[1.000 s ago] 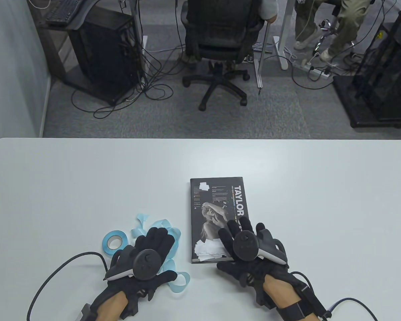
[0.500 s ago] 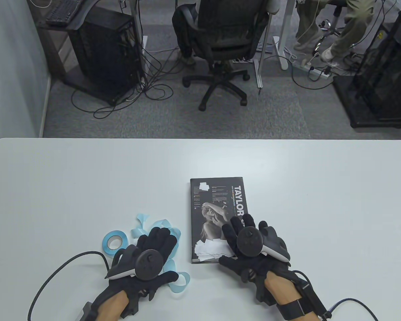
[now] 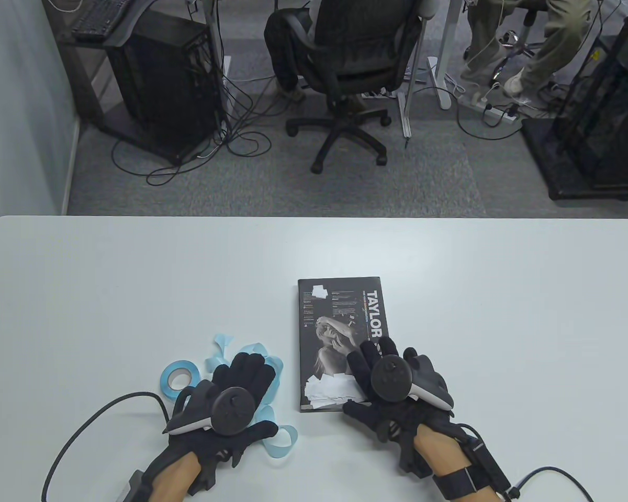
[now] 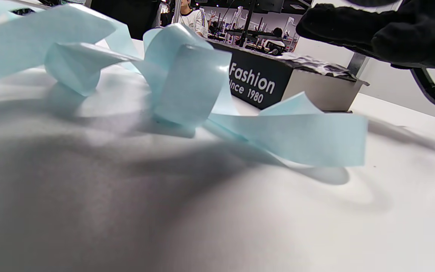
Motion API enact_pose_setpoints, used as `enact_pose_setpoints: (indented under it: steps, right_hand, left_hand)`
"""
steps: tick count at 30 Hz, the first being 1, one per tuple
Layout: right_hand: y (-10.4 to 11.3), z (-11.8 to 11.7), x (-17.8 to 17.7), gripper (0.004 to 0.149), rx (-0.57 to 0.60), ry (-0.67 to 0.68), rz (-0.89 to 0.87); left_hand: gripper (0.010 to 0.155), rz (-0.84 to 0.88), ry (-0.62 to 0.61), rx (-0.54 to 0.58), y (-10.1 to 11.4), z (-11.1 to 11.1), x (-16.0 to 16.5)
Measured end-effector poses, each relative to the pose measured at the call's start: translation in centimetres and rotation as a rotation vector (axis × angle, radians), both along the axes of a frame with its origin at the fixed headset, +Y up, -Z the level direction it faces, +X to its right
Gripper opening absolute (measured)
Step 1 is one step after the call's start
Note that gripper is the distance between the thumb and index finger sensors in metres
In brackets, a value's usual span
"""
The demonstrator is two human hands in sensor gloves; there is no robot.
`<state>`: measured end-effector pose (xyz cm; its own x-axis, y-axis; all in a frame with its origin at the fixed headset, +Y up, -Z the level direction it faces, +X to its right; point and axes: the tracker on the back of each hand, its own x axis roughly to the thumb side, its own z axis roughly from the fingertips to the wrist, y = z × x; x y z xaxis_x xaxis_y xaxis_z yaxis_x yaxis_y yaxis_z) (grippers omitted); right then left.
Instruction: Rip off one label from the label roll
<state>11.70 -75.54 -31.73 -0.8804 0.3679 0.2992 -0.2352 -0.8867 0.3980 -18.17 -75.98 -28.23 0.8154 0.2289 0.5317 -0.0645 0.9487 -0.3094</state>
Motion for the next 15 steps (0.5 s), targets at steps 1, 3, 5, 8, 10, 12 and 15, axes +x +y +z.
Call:
enact_pose_setpoints:
  steps: [1,3,5,8,10,12,15]
  right_hand:
    - [0.00,0.00,-0.03,0.084,0.000,0.000,0.000]
    - [0.01,-0.01,-0.06,0.084,0.001,0.000,-0.001]
    - [0.03,-0.03,-0.04,0.084,0.000,-0.003,-0.002]
    - [0.07,-0.01,-0.04,0.084,0.002,-0.005,-0.002]
    - [0.06,-0.02,-0.07,0.084,0.003,-0.004,-0.003]
    - [0.04,-0.04,-0.11,0.084,0.003,-0.003,-0.004]
    - [0.05,-0.05,-0.11,0.084,0.003,-0.003,-0.004]
  left_hand:
    - [0.095,-0.005,-0.001,-0.001,-0.05,-0.03,0.02]
    - [0.095,-0.006,-0.002,-0.003,-0.06,-0.05,0.04]
    - [0.095,-0.007,-0.002,-0.005,0.00,-0.05,0.06]
    - [0.095,-0.010,-0.002,-0.004,0.05,-0.05,0.06]
    - [0.095,-0.010,0.000,-0.002,0.10,-0.04,0.02]
    - [0.095,-0.008,0.004,0.001,0.16,-0.06,-0.07]
    - [0.095,-0.008,0.011,0.006,0.26,-0.13,-0.23]
